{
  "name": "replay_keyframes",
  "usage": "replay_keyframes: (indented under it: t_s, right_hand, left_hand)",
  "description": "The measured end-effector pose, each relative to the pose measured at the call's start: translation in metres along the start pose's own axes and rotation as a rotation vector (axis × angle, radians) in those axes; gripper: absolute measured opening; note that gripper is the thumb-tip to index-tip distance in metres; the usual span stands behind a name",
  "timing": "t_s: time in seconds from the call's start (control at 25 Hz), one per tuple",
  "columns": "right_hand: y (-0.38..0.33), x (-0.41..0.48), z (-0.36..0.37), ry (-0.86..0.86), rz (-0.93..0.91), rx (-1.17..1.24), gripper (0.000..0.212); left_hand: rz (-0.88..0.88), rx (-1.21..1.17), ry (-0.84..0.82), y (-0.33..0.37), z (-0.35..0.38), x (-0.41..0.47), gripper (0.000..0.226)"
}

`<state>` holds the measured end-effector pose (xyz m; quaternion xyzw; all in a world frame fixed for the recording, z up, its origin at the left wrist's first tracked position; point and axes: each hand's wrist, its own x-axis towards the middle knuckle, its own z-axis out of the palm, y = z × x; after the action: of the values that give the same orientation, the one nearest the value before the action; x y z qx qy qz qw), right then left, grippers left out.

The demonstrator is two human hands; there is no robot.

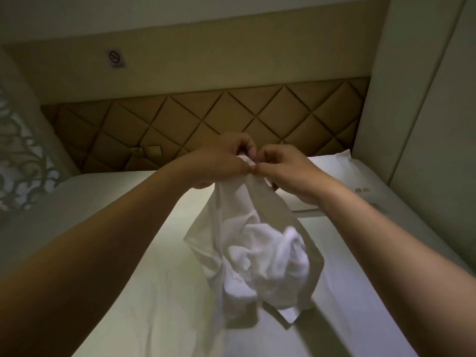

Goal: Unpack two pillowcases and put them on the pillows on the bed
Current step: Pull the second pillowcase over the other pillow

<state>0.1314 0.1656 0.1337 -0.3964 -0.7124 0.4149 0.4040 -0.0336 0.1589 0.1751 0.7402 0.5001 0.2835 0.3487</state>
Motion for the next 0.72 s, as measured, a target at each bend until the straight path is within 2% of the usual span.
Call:
replay_keyframes:
  t_s: [0.12,0.16,0.24,0.36,0.52,0.6,0.72]
  right_hand:
    - [0.003,0.012,-0.003,0.064,-0.07,-0.46,0.006]
    - [0.011,0.014,-0.005,0.104,-0.045,-0.645,0.006]
    - [0.036,0.017,-0.018,0.186,0.13,-0.918,0.008]
    - [0.074,0.005,-0.058,0.24,0.418,-1.072,0.014]
    - [0.092,-0.012,-0.113,0.36,0.511,-1.127,0.018]
    - [0.087,-0.013,-0.128,0.373,0.54,-1.122,0.021]
    - [0.079,0.0,-0.137,0.394,0.626,-0.96,0.016]
  left_hand:
    - [0.059,0.065,0.079,0.003,-0.002,0.006,0.019]
    - [0.085,0.161,0.112,0.001,-0.003,0.008,0.018]
    - [0.111,0.422,0.196,-0.009,-0.012,0.011,0.019]
    - [-0.017,0.777,0.272,-0.049,-0.036,0.012,0.015]
    - [-0.265,1.077,0.319,-0.112,-0.068,0.001,0.009]
    - [-0.377,1.024,0.408,-0.129,-0.079,0.003,0.01]
    - [-0.542,0.533,0.536,-0.127,-0.078,0.016,0.002]
